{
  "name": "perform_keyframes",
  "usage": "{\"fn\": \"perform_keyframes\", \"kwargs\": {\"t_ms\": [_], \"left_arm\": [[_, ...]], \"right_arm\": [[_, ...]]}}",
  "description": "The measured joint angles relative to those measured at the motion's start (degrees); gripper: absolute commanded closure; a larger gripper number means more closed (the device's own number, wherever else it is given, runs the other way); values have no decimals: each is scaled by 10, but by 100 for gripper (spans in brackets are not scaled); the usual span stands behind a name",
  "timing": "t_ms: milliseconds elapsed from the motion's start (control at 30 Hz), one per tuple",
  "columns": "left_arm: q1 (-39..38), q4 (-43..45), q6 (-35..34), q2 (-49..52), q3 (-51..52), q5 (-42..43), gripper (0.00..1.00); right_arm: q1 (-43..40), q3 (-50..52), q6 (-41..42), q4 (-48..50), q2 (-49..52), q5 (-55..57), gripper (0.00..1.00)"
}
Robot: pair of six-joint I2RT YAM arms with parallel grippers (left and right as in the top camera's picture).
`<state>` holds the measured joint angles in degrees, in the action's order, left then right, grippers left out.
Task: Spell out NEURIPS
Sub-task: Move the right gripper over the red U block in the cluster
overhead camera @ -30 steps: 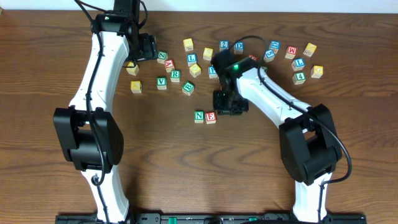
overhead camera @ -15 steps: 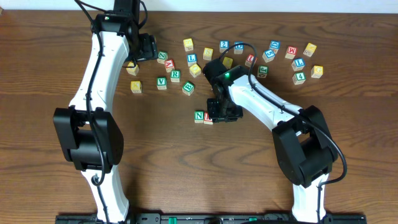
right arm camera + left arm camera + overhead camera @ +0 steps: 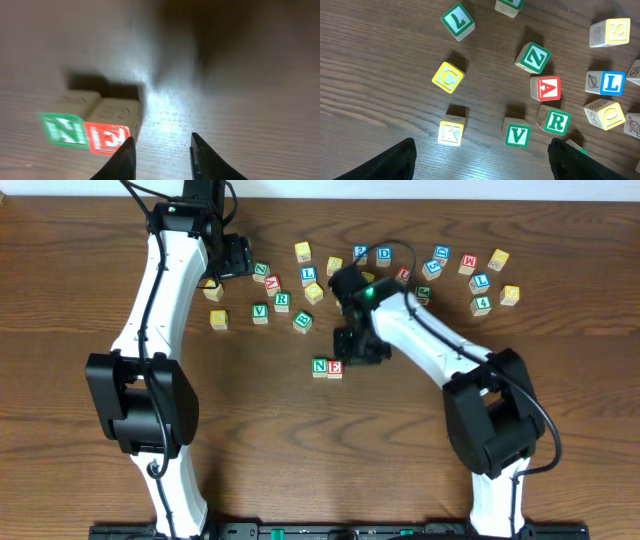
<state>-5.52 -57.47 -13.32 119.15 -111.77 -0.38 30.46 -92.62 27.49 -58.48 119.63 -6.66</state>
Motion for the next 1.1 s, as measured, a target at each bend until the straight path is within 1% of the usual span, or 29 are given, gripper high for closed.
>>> {"fn": "perform_keyframes", "kwargs": {"t_ms": [67, 233, 433, 700, 767, 1100], "left_arm": [[0, 0, 0, 0, 0, 0, 17], [0, 0, 0, 0, 0, 0, 17], [0, 0, 0, 0, 0, 0, 16], [0, 0, 0, 0, 0, 0, 16], [0, 0, 0, 0, 0, 0, 16], [0, 0, 0, 0, 0, 0, 16]], "right_arm": [[-14, -37, -4, -1, 0, 0, 64], [-52, -88, -10, 23, 0, 8, 64], [-83, -89, -10, 54, 2, 16, 64], [-81, -89, -7, 66, 46, 27, 60], [-81, -89, -7, 69, 54, 31, 57], [-79, -89, -7, 97, 65, 41, 56]]}}
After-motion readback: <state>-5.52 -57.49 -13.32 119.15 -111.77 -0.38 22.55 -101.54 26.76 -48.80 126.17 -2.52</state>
